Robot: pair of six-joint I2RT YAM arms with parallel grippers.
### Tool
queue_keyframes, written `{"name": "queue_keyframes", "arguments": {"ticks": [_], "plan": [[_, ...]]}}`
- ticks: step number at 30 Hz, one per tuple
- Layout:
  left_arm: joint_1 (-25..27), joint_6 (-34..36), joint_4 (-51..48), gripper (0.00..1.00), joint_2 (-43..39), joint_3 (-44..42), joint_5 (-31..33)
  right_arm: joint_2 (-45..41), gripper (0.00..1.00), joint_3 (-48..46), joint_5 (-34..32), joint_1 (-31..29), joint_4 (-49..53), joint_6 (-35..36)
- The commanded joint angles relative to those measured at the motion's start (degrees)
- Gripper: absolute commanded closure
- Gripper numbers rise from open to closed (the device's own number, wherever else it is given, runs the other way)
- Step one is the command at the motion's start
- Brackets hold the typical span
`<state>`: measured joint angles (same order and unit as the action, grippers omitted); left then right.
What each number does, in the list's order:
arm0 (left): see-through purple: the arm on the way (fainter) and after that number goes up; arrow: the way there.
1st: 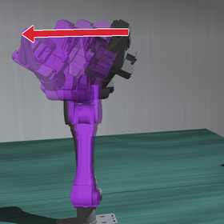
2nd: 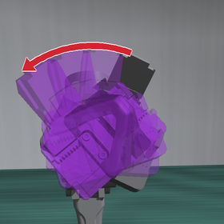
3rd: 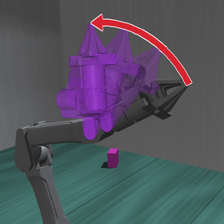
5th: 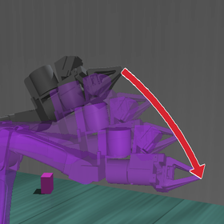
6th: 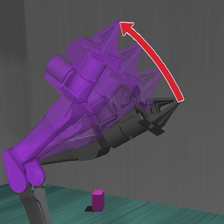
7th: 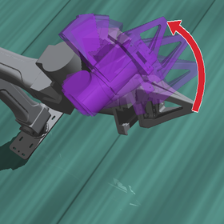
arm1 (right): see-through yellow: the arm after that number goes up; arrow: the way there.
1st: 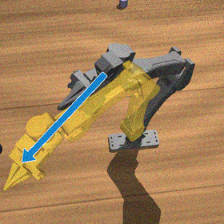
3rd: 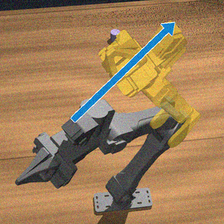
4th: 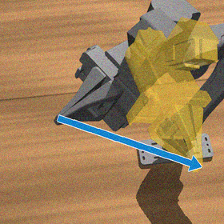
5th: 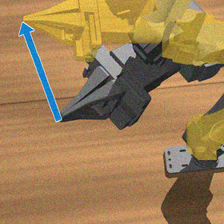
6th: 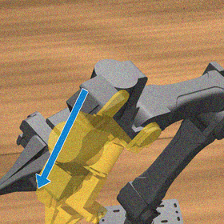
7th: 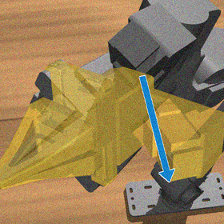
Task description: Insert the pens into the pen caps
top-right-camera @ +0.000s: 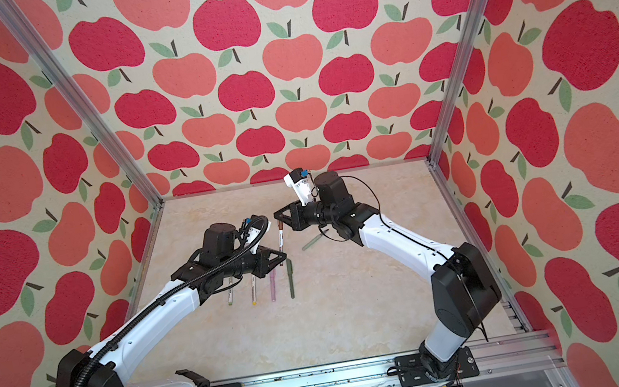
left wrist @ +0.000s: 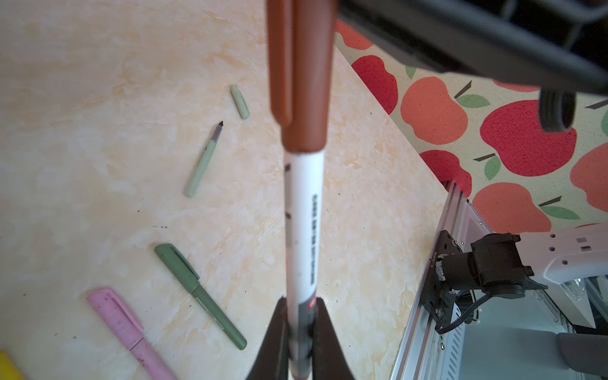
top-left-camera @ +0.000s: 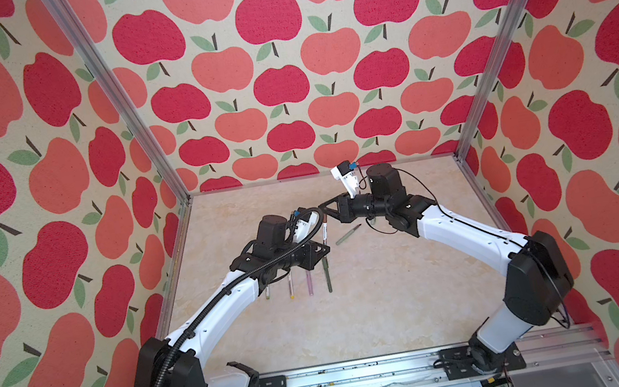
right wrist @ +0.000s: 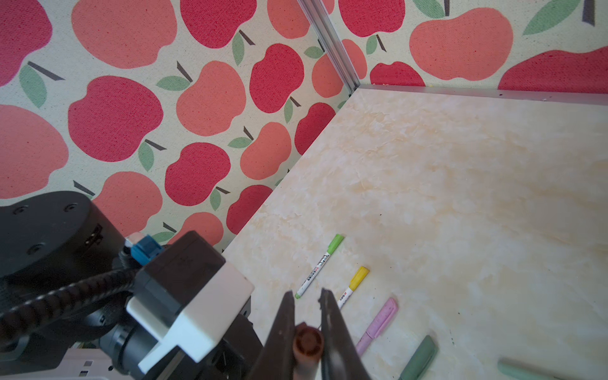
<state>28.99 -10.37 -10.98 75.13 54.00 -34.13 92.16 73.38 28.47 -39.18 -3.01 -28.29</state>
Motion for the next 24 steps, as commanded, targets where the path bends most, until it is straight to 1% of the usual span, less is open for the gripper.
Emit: {"name": "queue_keyframes", "arguments": {"ticks": [1,8,17,24], "plan": [[-2.4,0.44,21.23,1.0,-0.87,9.09,1.0,3.73,0.98,-6.46,6.34,-5.07,13.97,-0.76],[-3.8,0.13,23.56,1.0,0.18,10.85,0.78,4.27,0.99,-10.04,6.47,-6.17,11.45,-2.6],[-7.78,-0.83,24.65,1.0,-1.66,11.3,0.84,4.34,0.99,-11.47,5.9,-6.44,11.22,-2.82],[-8.33,-1.29,25.59,1.0,-1.64,11.82,0.61,4.52,0.99,-12.16,5.55,-7.38,11.01,-3.32]]}}
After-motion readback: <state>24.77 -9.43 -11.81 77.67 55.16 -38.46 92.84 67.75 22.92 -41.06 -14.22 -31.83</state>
